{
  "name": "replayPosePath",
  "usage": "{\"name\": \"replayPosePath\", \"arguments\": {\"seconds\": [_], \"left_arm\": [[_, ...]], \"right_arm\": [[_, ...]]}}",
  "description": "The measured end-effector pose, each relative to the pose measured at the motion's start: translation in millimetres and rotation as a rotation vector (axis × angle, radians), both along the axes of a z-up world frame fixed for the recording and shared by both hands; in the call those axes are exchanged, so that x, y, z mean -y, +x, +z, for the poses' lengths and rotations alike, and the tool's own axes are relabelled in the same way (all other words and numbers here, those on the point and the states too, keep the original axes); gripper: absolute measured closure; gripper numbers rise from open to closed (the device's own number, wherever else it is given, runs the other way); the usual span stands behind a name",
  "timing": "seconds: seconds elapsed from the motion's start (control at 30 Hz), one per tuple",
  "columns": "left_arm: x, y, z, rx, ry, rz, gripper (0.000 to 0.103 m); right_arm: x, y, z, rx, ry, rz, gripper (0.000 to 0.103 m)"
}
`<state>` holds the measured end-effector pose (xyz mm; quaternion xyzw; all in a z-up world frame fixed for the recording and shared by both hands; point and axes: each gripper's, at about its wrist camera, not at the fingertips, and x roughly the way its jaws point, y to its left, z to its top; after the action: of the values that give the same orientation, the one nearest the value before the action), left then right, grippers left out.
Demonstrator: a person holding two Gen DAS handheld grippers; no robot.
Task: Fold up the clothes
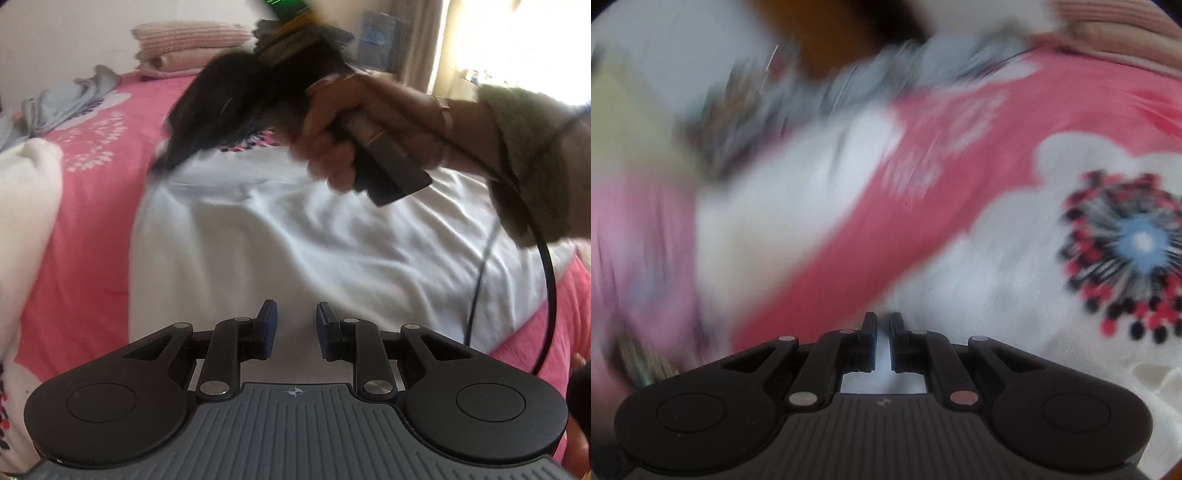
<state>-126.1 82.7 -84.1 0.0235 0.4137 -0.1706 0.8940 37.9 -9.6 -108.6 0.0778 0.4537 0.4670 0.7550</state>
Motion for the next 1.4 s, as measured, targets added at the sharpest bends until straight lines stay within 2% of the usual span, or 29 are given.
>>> {"name": "replayPosePath", "arguments": {"seconds": [0.07, 0.2, 0.33, 0.4, 0.43, 0.57, 0.67, 0.73, 0.8, 0.87, 0.97, 1.07, 1.1, 1.17, 1.2, 1.23, 1.3, 1.37, 1.4], "left_arm": [[-5, 1, 3, 0.011, -0.005, 0.022, 0.08], [-19, 8, 3, 0.008, -0.005, 0.064, 0.08], [-32, 14, -5, -0.004, -0.018, 0.091, 0.08], [-38, 16, -7, -0.016, -0.036, 0.095, 0.074], [-41, 15, -8, -0.02, -0.035, 0.096, 0.073], [-45, 12, -7, -0.012, -0.006, 0.089, 0.072], [-48, 8, -5, -0.004, 0.02, 0.102, 0.072], [-50, 5, -2, 0.005, 0.036, 0.116, 0.072], [-49, 4, 3, 0.021, 0.047, 0.131, 0.072], [-46, 4, 7, 0.024, 0.043, 0.128, 0.072], [-38, 7, 11, -0.001, 0.039, 0.104, 0.072], [-37, 6, 14, -0.009, 0.054, 0.096, 0.072], [-38, 5, 14, -0.011, 0.061, 0.101, 0.072], [-41, 4, 12, -0.014, 0.062, 0.112, 0.072], [-43, 4, 11, -0.016, 0.061, 0.116, 0.072], [-44, 4, 10, -0.018, 0.063, 0.119, 0.072], [-43, 6, 7, -0.021, 0.072, 0.118, 0.072], [-44, 6, 4, -0.021, 0.078, 0.113, 0.072], [-44, 6, 4, -0.021, 0.087, 0.112, 0.072]], "right_arm": [[28, 4, 20, 0.012, 0.111, -0.081, 0.095], [91, -16, 51, 0.002, 0.165, -0.002, 0.095], [151, -81, 56, 0.015, 0.075, 0.112, 0.089], [176, -123, 49, 0.062, -0.029, 0.161, 0.088], [189, -139, 44, 0.056, -0.075, 0.173, 0.088], [248, -188, 15, -0.033, -0.274, 0.108, 0.088], [301, -214, 17, -0.072, -0.338, 0.033, 0.088], [322, -223, 22, -0.108, -0.417, 0.004, 0.087], [330, -228, 32, -0.084, -0.444, 0.002, 0.087], [333, -223, 43, -0.035, -0.359, -0.042, 0.087], [332, -212, 42, 0.019, -0.335, -0.097, 0.087], [347, -217, 22, 0.002, -0.43, -0.11, 0.089], [358, -221, 19, -0.017, -0.432, -0.124, 0.09], [372, -229, 23, -0.054, -0.46, -0.172, 0.089], [374, -232, 29, -0.044, -0.497, -0.177, 0.088], [374, -235, 37, -0.013, -0.506, -0.176, 0.088], [372, -231, 54, 0.038, -0.447, -0.192, 0.088], [372, -225, 60, 0.086, -0.408, -0.215, 0.088], [369, -221, 58, 0.108, -0.432, -0.23, 0.088]]}}
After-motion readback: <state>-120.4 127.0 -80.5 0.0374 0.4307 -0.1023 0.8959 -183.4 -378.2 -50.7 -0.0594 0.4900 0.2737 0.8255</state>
